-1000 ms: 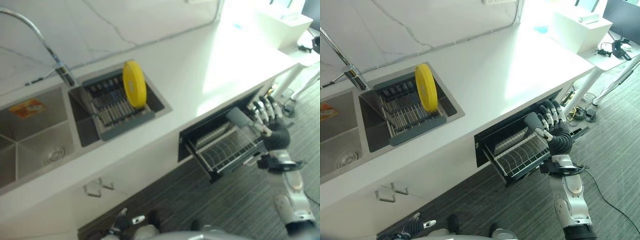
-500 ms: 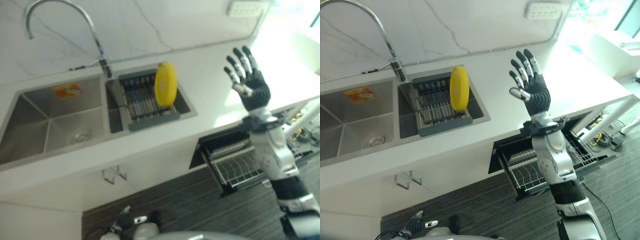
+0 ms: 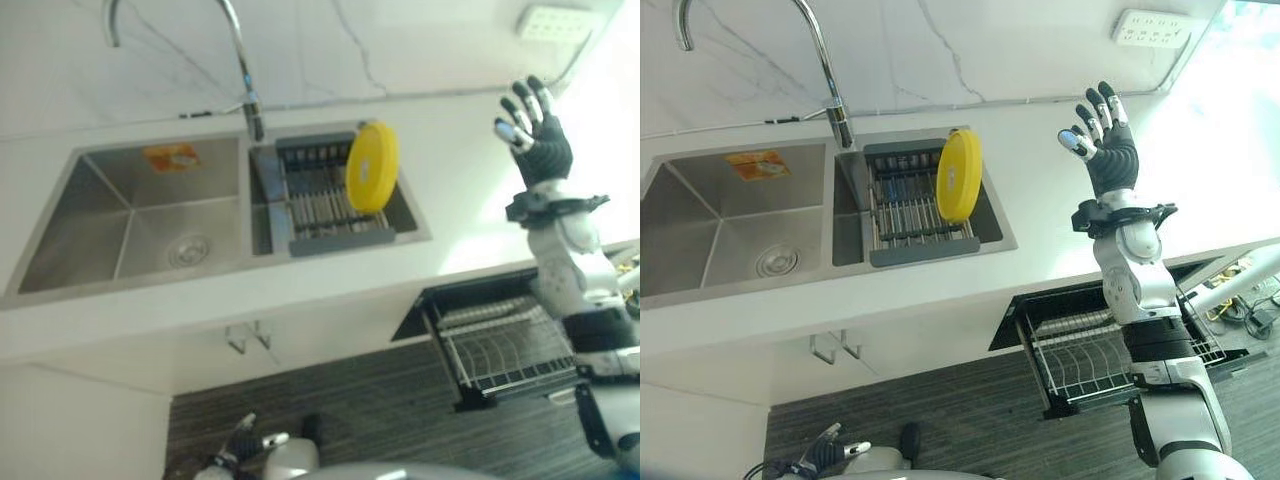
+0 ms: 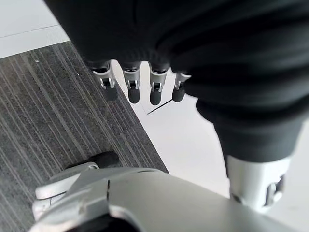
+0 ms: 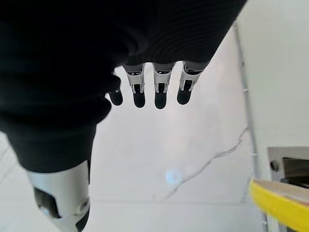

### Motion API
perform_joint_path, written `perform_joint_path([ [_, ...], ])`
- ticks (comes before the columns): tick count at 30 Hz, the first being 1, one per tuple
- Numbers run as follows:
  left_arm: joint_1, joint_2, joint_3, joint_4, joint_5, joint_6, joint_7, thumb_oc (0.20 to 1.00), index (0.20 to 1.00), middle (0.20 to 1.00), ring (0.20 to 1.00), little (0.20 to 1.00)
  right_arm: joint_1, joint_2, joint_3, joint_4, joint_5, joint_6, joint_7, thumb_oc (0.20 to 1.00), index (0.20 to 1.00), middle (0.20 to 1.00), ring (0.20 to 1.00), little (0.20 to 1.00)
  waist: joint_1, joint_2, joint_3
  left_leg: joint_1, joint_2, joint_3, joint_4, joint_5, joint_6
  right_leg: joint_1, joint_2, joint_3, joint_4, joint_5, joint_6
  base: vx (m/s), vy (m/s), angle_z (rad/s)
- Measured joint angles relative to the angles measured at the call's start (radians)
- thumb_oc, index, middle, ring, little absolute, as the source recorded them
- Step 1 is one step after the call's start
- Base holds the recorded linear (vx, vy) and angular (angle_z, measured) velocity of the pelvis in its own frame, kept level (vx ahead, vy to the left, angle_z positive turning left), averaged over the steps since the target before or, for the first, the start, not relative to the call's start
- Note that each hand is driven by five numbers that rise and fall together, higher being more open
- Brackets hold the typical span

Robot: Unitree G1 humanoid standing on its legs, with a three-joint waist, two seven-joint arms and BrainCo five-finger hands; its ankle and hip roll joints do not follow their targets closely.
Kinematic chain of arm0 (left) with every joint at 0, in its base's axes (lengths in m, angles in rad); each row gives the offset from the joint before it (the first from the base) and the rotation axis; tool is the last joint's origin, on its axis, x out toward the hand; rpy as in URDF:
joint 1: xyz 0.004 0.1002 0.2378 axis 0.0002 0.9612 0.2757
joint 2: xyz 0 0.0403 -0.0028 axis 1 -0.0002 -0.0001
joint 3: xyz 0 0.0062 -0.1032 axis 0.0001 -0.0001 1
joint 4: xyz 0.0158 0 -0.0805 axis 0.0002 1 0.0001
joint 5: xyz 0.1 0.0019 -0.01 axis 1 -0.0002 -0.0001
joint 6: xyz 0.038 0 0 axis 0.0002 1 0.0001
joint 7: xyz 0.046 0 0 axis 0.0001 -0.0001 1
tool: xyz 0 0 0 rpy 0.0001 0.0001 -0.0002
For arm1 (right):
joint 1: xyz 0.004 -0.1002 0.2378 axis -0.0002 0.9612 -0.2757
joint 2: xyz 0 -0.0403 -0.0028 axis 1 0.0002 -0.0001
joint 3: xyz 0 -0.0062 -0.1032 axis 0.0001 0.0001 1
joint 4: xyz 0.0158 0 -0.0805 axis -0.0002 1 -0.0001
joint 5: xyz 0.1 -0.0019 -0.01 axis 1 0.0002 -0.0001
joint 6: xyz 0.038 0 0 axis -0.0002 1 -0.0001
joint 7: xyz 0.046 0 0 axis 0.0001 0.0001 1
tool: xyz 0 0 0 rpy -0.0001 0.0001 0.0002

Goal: Place the dishes in the dishwasher.

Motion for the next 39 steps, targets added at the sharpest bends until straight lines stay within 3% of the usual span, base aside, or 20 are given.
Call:
perform_joint_path([
  [2,-0.012,0.005,-0.001,-0.012,0.002,-0.005,0.0,1.0,1.0,1.0,1.0,1.0,-0.046,0.002,0.0,0.035,0.001,0.005,-0.013,1.0,1.0,1.0,1.0,1.0,0.013,0.005,0.024,0.004,0.0,0.004,0.003,-0.003,-0.002,-0.001,-0.001,-0.002,0.001,0.0,0.0,0.05,0.131,-0.03],
  [4,-0.027,0.003,0.0,-0.015,0.003,-0.009,0.003,1.0,1.0,1.0,1.0,1.0,-0.046,0.005,0.003,0.035,0.0,0.021,-0.021,1.0,1.0,1.0,1.0,1.0,0.023,0.021,0.05,-0.03,0.004,0.005,0.097,-0.049,0.012,-0.013,-0.01,-0.006,0.049,-0.006,0.006,0.03,0.051,-0.04],
  [5,-0.063,-0.011,0.0,-0.02,0.044,-0.003,0.004,1.0,1.0,1.0,1.0,1.0,-0.033,0.004,0.002,0.043,0.0,0.021,-0.025,1.0,1.0,1.0,1.0,1.0,0.014,0.054,0.072,-0.062,0.013,0.021,0.166,-0.104,0.052,-0.108,-0.043,-0.001,0.267,-0.038,0.027,0.05,-0.254,-0.09],
  [6,-0.079,-0.007,-0.004,-0.029,0.044,-0.002,0.007,1.0,1.0,1.0,1.0,1.0,-0.012,0.003,0.002,0.042,0.0,0.02,-0.028,1.0,1.0,1.0,1.0,1.0,0.005,0.055,0.072,-0.053,0.019,0.013,0.164,-0.108,0.055,-0.144,-0.064,0.007,0.354,-0.045,0.029,0.06,-0.411,-0.01],
  [7,-0.118,0.032,-0.1,-0.035,0.048,0.013,0.022,1.0,1.0,1.0,1.0,1.0,0.05,0.018,0.005,0.045,0.001,-0.001,-0.008,1.0,1.0,1.0,1.0,1.0,-0.022,0.063,0.082,-0.03,0.019,-0.023,0.169,-0.114,0.039,-0.327,-0.158,0.093,0.619,-0.102,0.063,0.03,-0.401,0.4],
  [8,-0.108,0.077,-0.1,-0.047,0.039,0.018,0.039,1.0,1.0,1.0,1.0,1.0,0.081,0.053,0.02,0.038,0.015,0.012,0.003,1.0,1.0,1.0,1.0,1.0,-0.081,0.07,0.09,-0.036,0.008,-0.019,0.201,-0.126,0.049,-0.427,-0.323,0.122,0.407,-0.01,0.131,0.05,-0.327,0.34],
  [9,-0.094,0.096,-0.089,-0.052,0.037,0.019,0.048,1.0,1.0,1.0,1.0,1.0,0.083,0.07,0.022,0.021,0.022,0.012,0.004,1.0,1.0,1.0,1.0,1.0,-0.075,0.074,0.088,-0.02,0.013,-0.011,0.203,-0.136,0.049,-0.444,-0.361,0.111,0.307,0.052,0.115,0.05,-0.245,0.29],
  [10,-0.063,0.095,-0.027,-0.052,0.038,0.023,0.049,1.0,1.0,1.0,1.0,1.0,0.095,0.077,0.037,-0.014,0.03,0.012,0.008,1.0,1.0,1.0,1.0,1.0,-0.054,0.078,0.075,-0.006,0.039,-0.018,0.195,-0.143,0.037,-0.422,-0.327,0.08,0.257,0.068,0.112,0.06,-0.157,0.09],
  [11,-0.027,0.102,0.015,-0.051,0.038,0.025,0.054,1.0,1.0,1.0,1.0,1.0,0.106,0.076,0.038,-0.041,0.03,0.016,0.017,1.0,1.0,1.0,1.0,1.0,-0.027,0.054,0.056,-0.005,0.045,-0.031,0.187,-0.142,0.027,-0.345,-0.262,0.039,0.229,0.082,0.128,0.09,-0.034,0.22],
  [12,0.006,0.107,0.011,-0.049,0.039,0.027,0.055,1.0,1.0,1.0,1.0,1.0,0.095,0.075,0.034,-0.048,0.03,0.016,0.024,1.0,1.0,1.0,1.0,1.0,-0.001,0.006,0.026,0.005,0.022,-0.034,0.176,-0.139,0.011,-0.239,-0.212,0.019,0.133,0.109,0.104,0.07,-0.011,0.24],
  [13,0.037,0.101,0.001,-0.04,0.04,0.028,0.058,1.0,1.0,1.0,1.0,1.0,0.076,0.079,0.041,-0.045,0.03,0.018,0.023,1.0,1.0,1.0,1.0,1.0,0.008,-0.022,0.009,0.006,-0.001,-0.032,0.179,-0.148,-0.007,-0.161,-0.194,-0.003,0.063,0.147,0.093,0.06,0.003,0.02],
  [14,0.051,0.038,0.006,-0.026,0.04,0.039,0.064,1.0,1.0,1.0,1.0,1.0,0.062,0.082,0.042,-0.059,0.029,0.019,0.017,1.0,1.0,1.0,1.0,1.0,0.013,0.016,0.008,0.003,0.021,-0.025,0.206,-0.16,-0.025,-0.122,-0.161,-0.01,-0.008,0.194,0.075,0.03,0.016,0.06],
  [16,0.064,0.009,0.02,-0.026,0.065,0.035,0.082,1.0,1.0,1.0,1.0,1.0,0.081,0.081,0.044,-0.073,0.022,0.023,-0.002,1.0,1.0,1.0,1.0,1.0,0.008,0.069,0.003,-0.005,0.057,0.01,0.207,-0.166,-0.033,-0.112,-0.13,-0.001,-0.015,0.192,0.066,0.04,0.026,0.01],
  [17,0.057,0.01,0.003,-0.011,0.082,0.033,0.081,1.0,1.0,1.0,1.0,1.0,0.086,0.082,0.049,-0.073,0.013,0.025,-0.013,1.0,1.0,1.0,1.0,1.0,-0.006,0.085,-0.003,0.026,0.071,0.027,0.164,-0.156,-0.046,-0.111,-0.112,0.0,-0.017,0.185,0.056,0.05,0.025,-0.13],
  [18,0.045,0.016,0.004,-0.009,0.082,0.033,0.083,1.0,1.0,1.0,1.0,1.0,0.086,0.082,0.066,-0.074,0.006,0.032,-0.017,1.0,1.0,1.0,1.0,1.0,-0.018,0.078,-0.004,0.032,0.078,0.029,0.158,-0.153,-0.049,-0.109,-0.103,0.003,-0.017,0.183,0.053,0.03,0.023,-0.11],
  [21,0.008,0.046,0.004,-0.01,0.083,0.015,0.076,1.0,1.0,1.0,1.0,1.0,0.087,0.104,0.073,-0.074,-0.012,0.033,-0.017,1.0,1.0,1.0,1.0,1.0,-0.033,0.019,-0.004,0.047,0.075,0.03,0.104,-0.122,-0.053,-0.109,-0.105,0.004,-0.019,0.177,0.057,0.01,0.016,-0.01],
  [23,0.006,0.042,0.0,-0.011,0.087,0.009,0.076,1.0,1.0,1.0,1.0,1.0,0.087,0.124,0.08,-0.074,-0.021,0.033,-0.015,1.0,1.0,1.0,1.0,1.0,-0.033,0.003,-0.006,0.048,0.074,0.029,0.092,-0.111,-0.057,-0.11,-0.106,0.003,-0.019,0.173,0.062,0.01,0.022,0.07],
  [39,0.004,0.037,-0.019,-0.013,0.086,0.005,0.068,1.0,1.0,1.0,1.0,1.0,0.071,0.136,0.086,-0.003,-0.021,0.043,-0.038,1.0,1.0,1.0,1.0,1.0,0.007,0.021,-0.004,0.026,0.074,-0.002,0.093,-0.105,-0.058,-0.108,-0.106,-0.031,-0.02,0.166,0.055,0.01,0.015,0.06],
])
